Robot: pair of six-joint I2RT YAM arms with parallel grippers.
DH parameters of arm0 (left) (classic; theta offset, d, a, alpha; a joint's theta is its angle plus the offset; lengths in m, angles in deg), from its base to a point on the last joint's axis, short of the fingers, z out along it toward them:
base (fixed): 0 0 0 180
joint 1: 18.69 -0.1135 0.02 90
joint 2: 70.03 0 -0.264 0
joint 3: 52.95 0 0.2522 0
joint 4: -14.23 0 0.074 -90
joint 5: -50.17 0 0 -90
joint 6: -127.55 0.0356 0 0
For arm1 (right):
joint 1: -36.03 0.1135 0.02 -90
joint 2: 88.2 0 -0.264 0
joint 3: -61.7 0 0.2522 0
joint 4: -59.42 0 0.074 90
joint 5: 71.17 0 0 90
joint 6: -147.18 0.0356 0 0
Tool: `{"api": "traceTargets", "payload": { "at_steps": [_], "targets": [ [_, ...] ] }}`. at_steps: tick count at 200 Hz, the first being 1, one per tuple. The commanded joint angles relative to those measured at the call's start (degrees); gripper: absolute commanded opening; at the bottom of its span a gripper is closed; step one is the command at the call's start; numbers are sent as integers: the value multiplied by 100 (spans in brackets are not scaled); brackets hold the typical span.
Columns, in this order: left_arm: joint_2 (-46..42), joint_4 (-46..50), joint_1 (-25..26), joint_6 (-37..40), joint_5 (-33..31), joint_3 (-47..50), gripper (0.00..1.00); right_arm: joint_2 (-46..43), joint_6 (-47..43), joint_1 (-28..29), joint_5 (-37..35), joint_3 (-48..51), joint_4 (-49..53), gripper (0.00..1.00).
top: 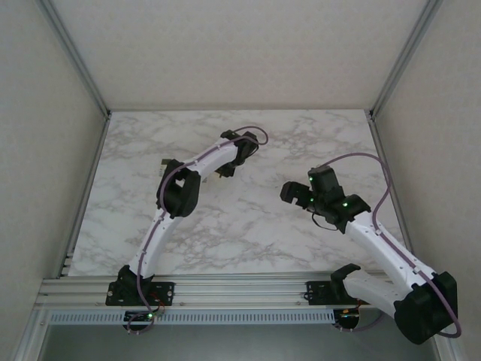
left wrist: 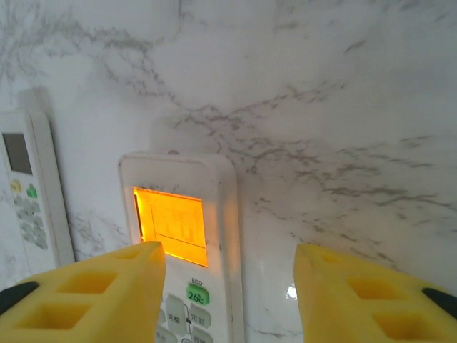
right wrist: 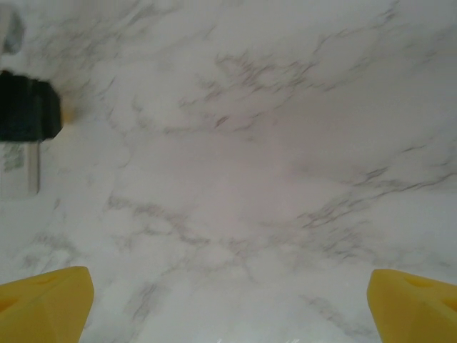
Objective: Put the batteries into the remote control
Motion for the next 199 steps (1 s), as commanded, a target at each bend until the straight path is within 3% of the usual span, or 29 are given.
{"api": "traceTargets", "payload": {
  "at_steps": [1, 19, 38, 50, 69, 96, 111, 143, 156, 167, 181, 199],
  "targets": [
    [-1154, -476, 17, 70, 366, 35, 63, 153, -379, -653, -147, -182, -113, 99],
    [-2398, -1606, 17, 164, 968, 1119, 80, 372, -599, -1231, -733, -164, -411, 99],
    [-4028, -3322, 9, 232, 1580, 2811, 99, 622, -1122, -1515, -1882, 160, -1333, 99],
    [-4925, -4236, -1, 232, 1551, 3810, 100, 832, -1583, -1548, -2435, 515, -2191, 99],
    [-6126, -5520, -57, 278, 1062, 5325, 100, 1379, -2147, -1658, -2699, 802, -3283, 99],
    [-7430, -7443, -274, 736, 519, 7497, 100, 2415, -2798, -1763, -2203, 1188, -5310, 99],
    [-7931, -8385, -422, 961, 95, 8581, 100, 2811, -3354, -1730, -2261, 980, -5657, 99],
    [-8742, -10875, -880, 1528, -686, 10898, 100, 2725, -3581, -1984, -901, 1904, -7231, 99],
    [-8925, -11262, -1305, 1440, -679, 11461, 100, 2894, -3374, -2420, -35, 2286, -7933, 99],
    [-9165, -11324, -1697, 1378, -348, 11639, 100, 2912, -3459, -2349, -110, 2233, -7838, 99],
    [-9288, -12124, -2115, 1641, 117, 12046, 100, 2918, -3527, -2260, -250, 2206, -7779, 99],
    [-8815, -12727, -2957, 1484, 820, 12300, 99, 2913, -3589, -2159, -416, 2156, -7689, 99]
  ]
}}
